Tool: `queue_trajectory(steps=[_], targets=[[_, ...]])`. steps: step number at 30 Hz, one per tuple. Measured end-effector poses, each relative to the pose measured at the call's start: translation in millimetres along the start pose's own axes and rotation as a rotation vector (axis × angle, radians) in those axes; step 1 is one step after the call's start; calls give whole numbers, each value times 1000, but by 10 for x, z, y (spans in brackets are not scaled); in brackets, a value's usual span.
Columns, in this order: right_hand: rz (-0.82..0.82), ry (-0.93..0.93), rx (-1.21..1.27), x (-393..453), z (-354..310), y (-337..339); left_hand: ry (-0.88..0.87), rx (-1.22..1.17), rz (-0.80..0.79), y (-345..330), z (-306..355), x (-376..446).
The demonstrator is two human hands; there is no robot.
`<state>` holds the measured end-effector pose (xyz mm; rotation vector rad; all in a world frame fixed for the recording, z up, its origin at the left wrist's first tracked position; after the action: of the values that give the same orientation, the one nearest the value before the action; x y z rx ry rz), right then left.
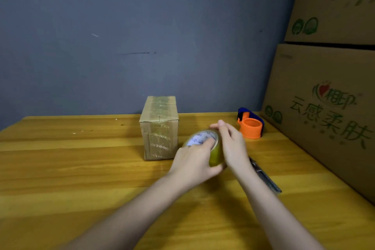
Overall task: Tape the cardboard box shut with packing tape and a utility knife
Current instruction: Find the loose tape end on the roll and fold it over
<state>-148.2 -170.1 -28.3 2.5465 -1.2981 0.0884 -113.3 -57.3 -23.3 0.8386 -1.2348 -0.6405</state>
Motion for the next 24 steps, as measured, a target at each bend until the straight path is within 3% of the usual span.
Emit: queue_trajectory(steps=[3,9,14,20,24], targets=[[-174,-72,57,-63,-27,-54,51,-36,-20,-29,-17,129],[-287,-194,15,164,36,35,-218,155,-79,-69,-56,223],[-118,-186,2,444,17,158,-319,255,-141,-165,-142,497],[33,-87,-315,904,143,310,-184,200,-133,-478,-367,927],[55,-160,-420,1199,388,342,-15,107,-134,-720,-495,1158]])
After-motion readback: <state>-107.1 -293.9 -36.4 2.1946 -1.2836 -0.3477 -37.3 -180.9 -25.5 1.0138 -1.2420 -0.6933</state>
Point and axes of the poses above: each hand's wrist, its own x-axis towards the middle knuckle, its own y-axis out of the back of the hand, z = x × y, the point moved 3 cm from there along x, towards the middle knuckle, and after that the axes turned 13 degrees about -y, right-handed, at the moved point
